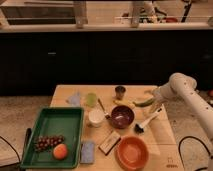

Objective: Place pepper in red bowl

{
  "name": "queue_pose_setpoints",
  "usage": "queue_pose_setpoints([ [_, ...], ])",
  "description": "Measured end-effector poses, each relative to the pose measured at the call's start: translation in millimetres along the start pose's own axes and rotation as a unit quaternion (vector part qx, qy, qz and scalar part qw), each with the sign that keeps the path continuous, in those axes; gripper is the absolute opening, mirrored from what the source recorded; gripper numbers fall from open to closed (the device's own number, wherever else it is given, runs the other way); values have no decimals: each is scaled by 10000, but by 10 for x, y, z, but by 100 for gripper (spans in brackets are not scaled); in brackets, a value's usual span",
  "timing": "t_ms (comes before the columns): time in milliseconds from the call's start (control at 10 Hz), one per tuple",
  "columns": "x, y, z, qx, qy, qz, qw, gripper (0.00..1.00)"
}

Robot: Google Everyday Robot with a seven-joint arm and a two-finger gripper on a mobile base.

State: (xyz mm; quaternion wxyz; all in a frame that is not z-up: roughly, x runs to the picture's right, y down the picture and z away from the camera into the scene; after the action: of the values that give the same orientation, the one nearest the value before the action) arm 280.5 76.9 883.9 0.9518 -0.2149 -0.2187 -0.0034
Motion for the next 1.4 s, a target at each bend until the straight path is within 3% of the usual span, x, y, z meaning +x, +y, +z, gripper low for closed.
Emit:
queue_pose_setpoints([
  [400, -32, -63, 42, 96, -156, 286, 9994, 80],
  [700, -63, -78, 127, 43, -218, 420, 9989, 80],
  [1400, 60, -83, 383, -9, -50, 644, 9979, 80],
])
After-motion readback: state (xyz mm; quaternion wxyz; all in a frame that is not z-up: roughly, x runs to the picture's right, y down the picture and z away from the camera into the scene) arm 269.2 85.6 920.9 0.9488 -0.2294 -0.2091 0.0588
